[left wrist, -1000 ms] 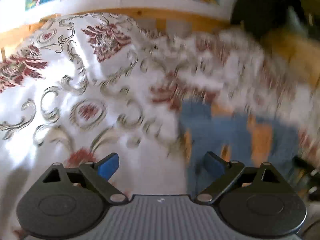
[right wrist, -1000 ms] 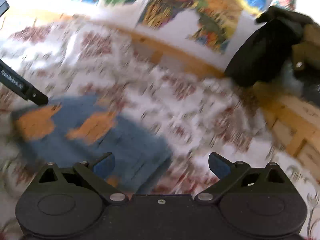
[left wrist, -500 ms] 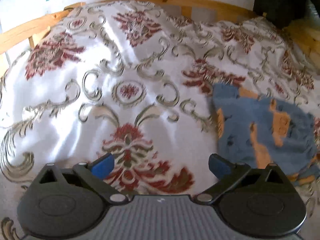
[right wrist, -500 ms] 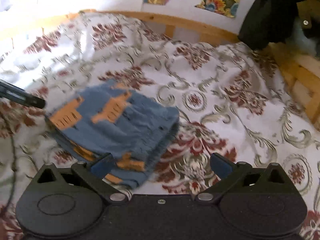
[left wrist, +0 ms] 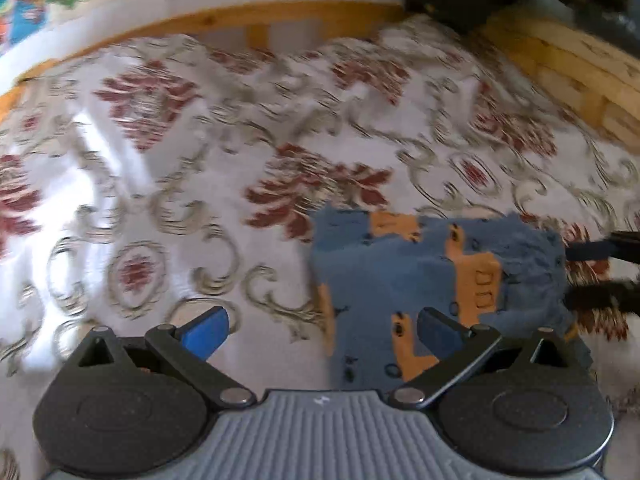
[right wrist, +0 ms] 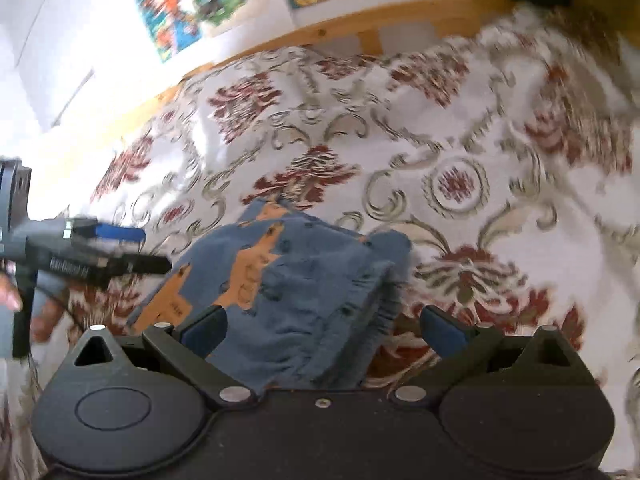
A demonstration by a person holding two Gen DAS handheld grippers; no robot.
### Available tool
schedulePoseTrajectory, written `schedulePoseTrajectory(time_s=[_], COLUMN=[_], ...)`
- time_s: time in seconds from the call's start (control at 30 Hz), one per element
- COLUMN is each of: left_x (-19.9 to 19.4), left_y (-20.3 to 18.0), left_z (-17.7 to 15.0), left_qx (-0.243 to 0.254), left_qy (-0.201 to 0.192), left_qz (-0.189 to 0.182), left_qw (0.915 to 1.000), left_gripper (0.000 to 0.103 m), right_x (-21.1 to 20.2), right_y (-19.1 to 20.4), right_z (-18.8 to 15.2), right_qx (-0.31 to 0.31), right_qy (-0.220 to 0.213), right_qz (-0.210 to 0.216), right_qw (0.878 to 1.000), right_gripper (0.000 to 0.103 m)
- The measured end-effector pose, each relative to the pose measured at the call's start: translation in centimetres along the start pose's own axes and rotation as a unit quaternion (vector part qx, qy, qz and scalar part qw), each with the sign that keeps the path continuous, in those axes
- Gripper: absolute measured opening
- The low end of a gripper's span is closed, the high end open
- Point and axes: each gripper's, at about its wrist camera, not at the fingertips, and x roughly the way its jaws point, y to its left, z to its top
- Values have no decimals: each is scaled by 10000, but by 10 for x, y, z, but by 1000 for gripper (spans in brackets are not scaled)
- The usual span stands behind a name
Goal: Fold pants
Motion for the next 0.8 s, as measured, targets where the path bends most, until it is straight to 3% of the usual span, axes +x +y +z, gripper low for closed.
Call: schedulePoseTrajectory(time_s=[0.13, 0.23, 0.33, 0.5, 0.57, 0.6, 0.67, 0.73, 0.8], left_x=[26, 47, 54, 55, 55, 54, 54, 51, 47], left_y=[7, 26, 43, 58, 61, 62, 62, 61, 59], left_z=[-2, -5, -10, -11, -11, -11, -9, -9, -9], left_qx=[-47, -510, -902, -1081, -1199, -1247, -1299, -1329, -1439], left_qy=[289, 650, 633, 658, 700, 728, 808, 875, 931], left_qz=[-587, -1021, -1389, -1785, -1835, -1835, -1790, -1743, -1767], left_qw=[9978, 9913, 9842, 9758, 9732, 9724, 9719, 9717, 9692], left_gripper=[103, 103, 103, 102, 99, 98, 87, 81, 73], right_x=[11, 15, 18, 21, 20, 21, 21, 20, 20], right_y=[-28, -39, -49, -58, -58, -57, -58, -58, -60], right_z=[-5, 0, 0, -1, -1, -1, -3, -5, -7], right_qx=[520, 617, 1003, 1571, 1673, 1697, 1752, 1842, 1998], right_qy=[47, 90, 81, -1, -44, -24, -24, -28, 0], right_qz=[528, 918, 1312, 1653, 1656, 1608, 1400, 1201, 1016], right_qw=[9972, 9938, 9862, 9737, 9719, 9723, 9745, 9755, 9746], right_gripper=[102, 102, 102, 102, 92, 83, 69, 46, 37])
